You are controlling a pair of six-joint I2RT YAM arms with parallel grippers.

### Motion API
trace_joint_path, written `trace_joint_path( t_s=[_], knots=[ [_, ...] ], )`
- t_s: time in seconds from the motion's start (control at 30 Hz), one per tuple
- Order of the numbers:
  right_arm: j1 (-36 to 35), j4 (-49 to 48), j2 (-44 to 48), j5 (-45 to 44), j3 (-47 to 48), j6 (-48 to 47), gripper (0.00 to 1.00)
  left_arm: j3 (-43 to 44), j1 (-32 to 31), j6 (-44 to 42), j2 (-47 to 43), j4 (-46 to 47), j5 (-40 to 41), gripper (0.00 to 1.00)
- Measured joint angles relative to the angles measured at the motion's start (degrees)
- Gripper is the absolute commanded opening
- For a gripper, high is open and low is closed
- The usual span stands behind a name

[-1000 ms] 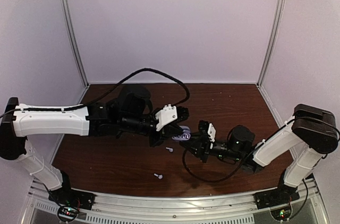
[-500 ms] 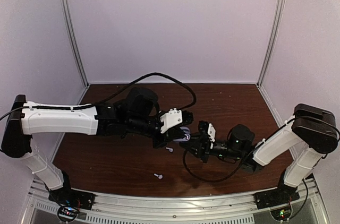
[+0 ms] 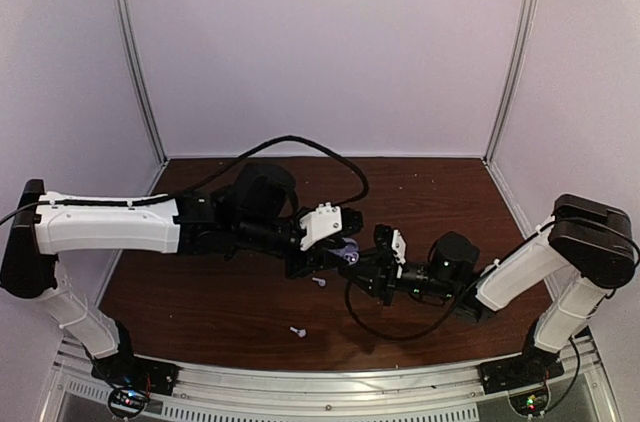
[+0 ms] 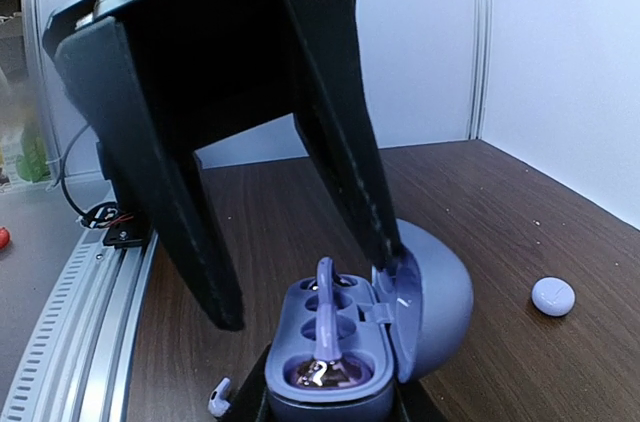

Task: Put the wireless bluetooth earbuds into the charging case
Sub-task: Adjust the right earbud in the right side groove of the charging case.

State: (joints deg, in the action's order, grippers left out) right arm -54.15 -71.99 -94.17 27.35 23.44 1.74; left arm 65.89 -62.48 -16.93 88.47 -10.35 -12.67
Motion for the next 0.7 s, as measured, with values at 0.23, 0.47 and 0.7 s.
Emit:
trace_joint_path(
  t_s=[0.23,0.47,0.7],
  knots=[
    [0.33,0.66,0.04,1.62,1.86,1.84,0.0,-8.39,0.48,2.01,-11.45,7.54,3.52,0.98],
    [0.52,7.69,4.26,5.01,5.25,3.02,0.0,-13.9,4.26,5.81,-17.57,15.56,6.56,0.98],
    [0.52,16.85,11.21,7.98,6.51,3.23,0.0,-14.25,6.73,9.88,-14.25,18.69,11.3,0.98]
  ],
)
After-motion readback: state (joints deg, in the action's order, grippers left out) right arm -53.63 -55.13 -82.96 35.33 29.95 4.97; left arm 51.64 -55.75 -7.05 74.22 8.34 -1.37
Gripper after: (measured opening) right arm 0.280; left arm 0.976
